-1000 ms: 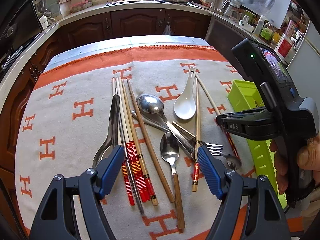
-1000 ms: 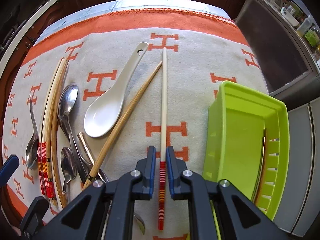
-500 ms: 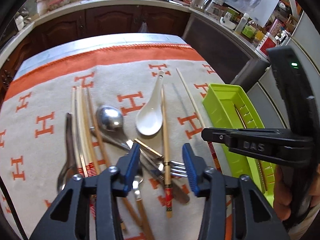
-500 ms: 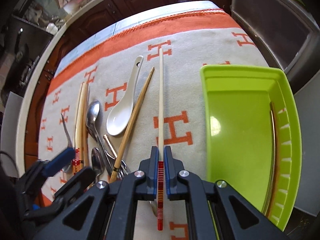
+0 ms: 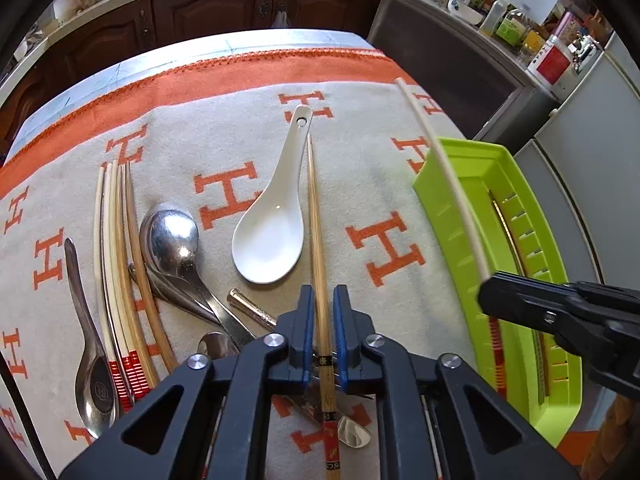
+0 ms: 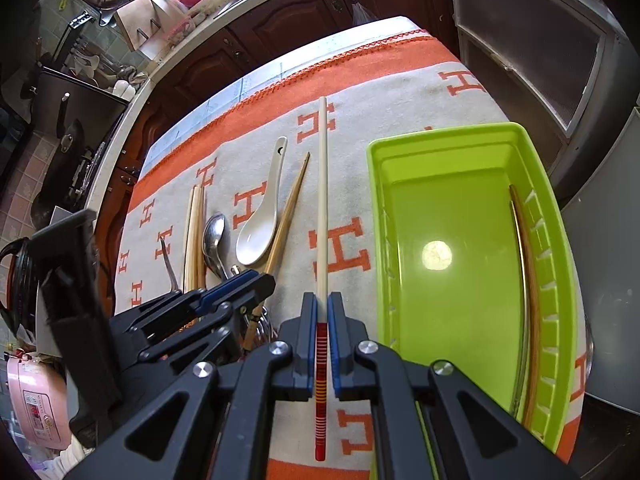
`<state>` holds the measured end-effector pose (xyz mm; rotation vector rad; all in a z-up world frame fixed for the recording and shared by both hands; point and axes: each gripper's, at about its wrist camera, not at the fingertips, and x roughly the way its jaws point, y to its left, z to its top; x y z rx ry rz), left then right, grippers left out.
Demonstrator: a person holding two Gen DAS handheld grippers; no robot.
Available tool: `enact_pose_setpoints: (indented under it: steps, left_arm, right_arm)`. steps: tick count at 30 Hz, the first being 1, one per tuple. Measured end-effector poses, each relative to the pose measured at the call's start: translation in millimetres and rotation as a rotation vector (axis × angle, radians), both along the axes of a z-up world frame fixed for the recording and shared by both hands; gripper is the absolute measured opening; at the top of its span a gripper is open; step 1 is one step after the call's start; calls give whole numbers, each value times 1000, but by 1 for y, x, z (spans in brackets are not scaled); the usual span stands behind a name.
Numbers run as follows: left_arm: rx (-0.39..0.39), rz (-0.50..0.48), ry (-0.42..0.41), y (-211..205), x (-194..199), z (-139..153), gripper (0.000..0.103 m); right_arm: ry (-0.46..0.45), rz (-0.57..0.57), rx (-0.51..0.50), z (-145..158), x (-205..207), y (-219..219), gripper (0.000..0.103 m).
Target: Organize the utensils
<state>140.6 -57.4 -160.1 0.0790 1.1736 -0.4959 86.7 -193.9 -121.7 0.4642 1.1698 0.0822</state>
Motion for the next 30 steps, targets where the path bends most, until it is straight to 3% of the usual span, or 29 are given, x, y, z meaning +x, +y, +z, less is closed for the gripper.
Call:
enact_pose_setpoints:
  steps: [8, 16, 23, 28, 30]
  left_arm:
    - [23, 38, -22, 0, -2, 5, 4]
    - [-60, 9, -38, -5, -27, 59, 4]
    - [-149, -85, -27, -43, -54, 104, 4]
    - [-171, -146, 30, -79, -70, 105, 5]
    - [-158, -163, 51, -89, -76, 99, 13]
  right_arm:
    - [-34, -20, 41, 9, -17, -11, 5]
    - [-70, -56, 69, 26, -42, -32, 5]
    - [-70, -91, -30, 37, -65, -53, 6]
    - [-72, -97, -96, 41, -72, -62, 6]
    - [-73, -105, -114, 42, -74, -65, 6]
